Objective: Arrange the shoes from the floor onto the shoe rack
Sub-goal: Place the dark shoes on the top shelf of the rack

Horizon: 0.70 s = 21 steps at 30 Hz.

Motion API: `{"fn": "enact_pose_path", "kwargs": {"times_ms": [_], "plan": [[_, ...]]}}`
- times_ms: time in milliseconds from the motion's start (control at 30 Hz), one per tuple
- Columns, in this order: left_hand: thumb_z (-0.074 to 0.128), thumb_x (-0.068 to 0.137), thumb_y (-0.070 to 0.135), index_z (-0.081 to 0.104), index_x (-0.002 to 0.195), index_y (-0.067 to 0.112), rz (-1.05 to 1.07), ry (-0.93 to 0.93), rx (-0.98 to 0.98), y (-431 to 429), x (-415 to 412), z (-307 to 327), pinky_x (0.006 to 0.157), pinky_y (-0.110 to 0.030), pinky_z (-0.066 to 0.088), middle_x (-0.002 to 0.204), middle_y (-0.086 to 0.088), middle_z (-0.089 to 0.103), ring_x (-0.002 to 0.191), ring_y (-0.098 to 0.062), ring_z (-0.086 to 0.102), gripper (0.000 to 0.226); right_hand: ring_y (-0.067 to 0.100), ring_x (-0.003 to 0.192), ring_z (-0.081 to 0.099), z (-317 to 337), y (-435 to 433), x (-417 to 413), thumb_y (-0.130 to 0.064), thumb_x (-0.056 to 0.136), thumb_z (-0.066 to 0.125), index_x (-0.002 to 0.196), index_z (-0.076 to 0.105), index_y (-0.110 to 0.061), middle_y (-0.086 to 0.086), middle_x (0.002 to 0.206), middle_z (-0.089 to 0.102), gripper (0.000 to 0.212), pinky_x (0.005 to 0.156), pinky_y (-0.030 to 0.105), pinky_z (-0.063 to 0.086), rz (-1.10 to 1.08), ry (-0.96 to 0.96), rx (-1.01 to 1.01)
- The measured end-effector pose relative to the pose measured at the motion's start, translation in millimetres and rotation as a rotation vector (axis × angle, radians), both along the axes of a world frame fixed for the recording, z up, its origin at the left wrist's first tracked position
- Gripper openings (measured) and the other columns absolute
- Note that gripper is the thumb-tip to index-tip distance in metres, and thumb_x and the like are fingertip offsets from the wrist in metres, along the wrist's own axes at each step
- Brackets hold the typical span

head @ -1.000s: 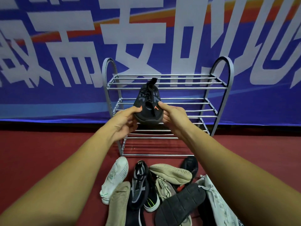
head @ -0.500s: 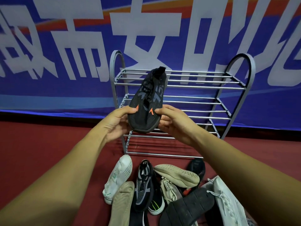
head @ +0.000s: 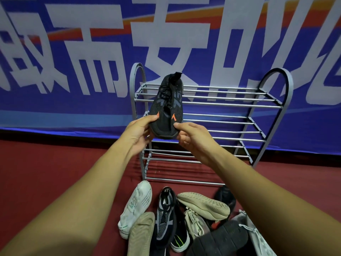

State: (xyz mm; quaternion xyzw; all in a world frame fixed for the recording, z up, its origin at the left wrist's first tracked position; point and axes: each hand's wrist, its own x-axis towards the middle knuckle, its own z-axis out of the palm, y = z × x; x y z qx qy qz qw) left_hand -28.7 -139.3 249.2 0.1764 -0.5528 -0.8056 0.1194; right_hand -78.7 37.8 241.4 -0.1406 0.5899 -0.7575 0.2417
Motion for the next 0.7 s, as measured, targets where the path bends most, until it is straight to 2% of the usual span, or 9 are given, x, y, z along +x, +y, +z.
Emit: {"fn": "enact_pose_path", "kwargs": {"times_ms": [100, 167, 233, 300, 367, 433, 500, 600, 700], "plan": [[0.074, 0.086, 0.024, 0.072, 0.089, 0.018, -0.011, -0.003, -0.066, -4, -1, 3, 0.059, -0.024, 0.035, 0.065, 0.005, 0.069, 0.05, -0.005, 0.055, 0.008, 0.01, 0.063, 0.055, -4, -9, -10, -0.014, 0.094, 0.067, 0.094, 0.067, -0.008, 0.004, 0.078, 0.07, 0.007, 0.061, 0.02, 0.044, -0.048, -0.002, -0.062], [0.074, 0.086, 0.026, 0.072, 0.094, 0.019, -0.041, -0.014, -0.119, -8, -4, 3, 0.058, -0.024, 0.034, 0.068, 0.006, 0.07, 0.048, -0.002, 0.057, 0.011, 0.011, 0.065, 0.053, -9, -16, -18, -0.013, 0.093, 0.068, 0.092, 0.07, -0.008, 0.005, 0.078, 0.067, 0.006, 0.06, 0.02, 0.043, -0.077, -0.019, -0.107], [0.073, 0.087, 0.027, 0.069, 0.096, 0.02, -0.084, -0.031, -0.156, -12, -10, 1, 0.058, -0.025, 0.033, 0.06, 0.01, 0.065, 0.045, -0.001, 0.053, 0.012, 0.013, 0.068, 0.05, -14, -23, -27, -0.014, 0.093, 0.068, 0.092, 0.072, -0.007, 0.011, 0.085, 0.064, 0.008, 0.06, 0.021, 0.041, -0.088, -0.009, -0.131], [0.073, 0.087, 0.026, 0.066, 0.094, 0.021, -0.113, -0.054, -0.155, -13, -14, -1, 0.058, -0.024, 0.035, 0.056, 0.011, 0.06, 0.047, -0.003, 0.051, 0.011, 0.014, 0.07, 0.048, -17, -29, -32, -0.015, 0.094, 0.068, 0.093, 0.073, -0.008, 0.014, 0.091, 0.061, 0.01, 0.063, 0.024, 0.038, -0.08, 0.019, -0.134], [0.074, 0.086, 0.024, 0.066, 0.087, 0.019, -0.111, -0.068, -0.102, -15, -19, -1, 0.059, -0.024, 0.036, 0.053, 0.009, 0.058, 0.048, -0.005, 0.05, 0.01, 0.012, 0.069, 0.051, -16, -36, -39, -0.015, 0.095, 0.066, 0.091, 0.074, -0.01, 0.009, 0.088, 0.066, 0.01, 0.064, 0.023, 0.039, -0.099, 0.025, -0.143], [0.076, 0.082, 0.024, 0.068, 0.085, 0.019, -0.103, -0.074, -0.023, -19, -26, -1, 0.06, -0.024, 0.037, 0.062, 0.005, 0.061, 0.055, -0.008, 0.051, 0.01, 0.01, 0.066, 0.053, -13, -45, -46, -0.016, 0.095, 0.066, 0.088, 0.074, -0.012, 0.004, 0.082, 0.069, 0.011, 0.062, 0.023, 0.038, -0.108, 0.021, -0.152], [0.078, 0.079, 0.024, 0.069, 0.093, 0.017, -0.075, -0.069, 0.066, -23, -34, -1, 0.062, -0.025, 0.037, 0.073, 0.0, 0.064, 0.063, -0.011, 0.05, 0.018, 0.009, 0.063, 0.053, -9, -57, -54, -0.018, 0.095, 0.066, 0.09, 0.074, -0.012, 0.002, 0.079, 0.07, 0.011, 0.06, 0.023, 0.037, -0.117, 0.022, -0.153], [0.079, 0.079, 0.022, 0.069, 0.095, 0.016, 0.008, -0.027, 0.178, -28, -47, -3, 0.061, -0.023, 0.037, 0.074, 0.001, 0.065, 0.065, -0.009, 0.051, 0.02, 0.008, 0.061, 0.05, -2, -74, -66, -0.019, 0.096, 0.066, 0.097, 0.073, -0.007, -0.001, 0.073, 0.067, 0.014, 0.055, 0.021, 0.033, -0.157, 0.034, -0.126], [0.079, 0.079, 0.022, 0.07, 0.088, 0.019, 0.093, 0.009, 0.221, -36, -63, -5, 0.055, -0.02, 0.037, 0.079, 0.002, 0.065, 0.064, -0.007, 0.054, 0.013, 0.01, 0.059, 0.043, 5, -93, -79, -0.022, 0.094, 0.068, 0.092, 0.071, -0.007, -0.003, 0.061, 0.056, 0.016, 0.051, 0.022, 0.03, -0.187, 0.042, -0.089]]}}
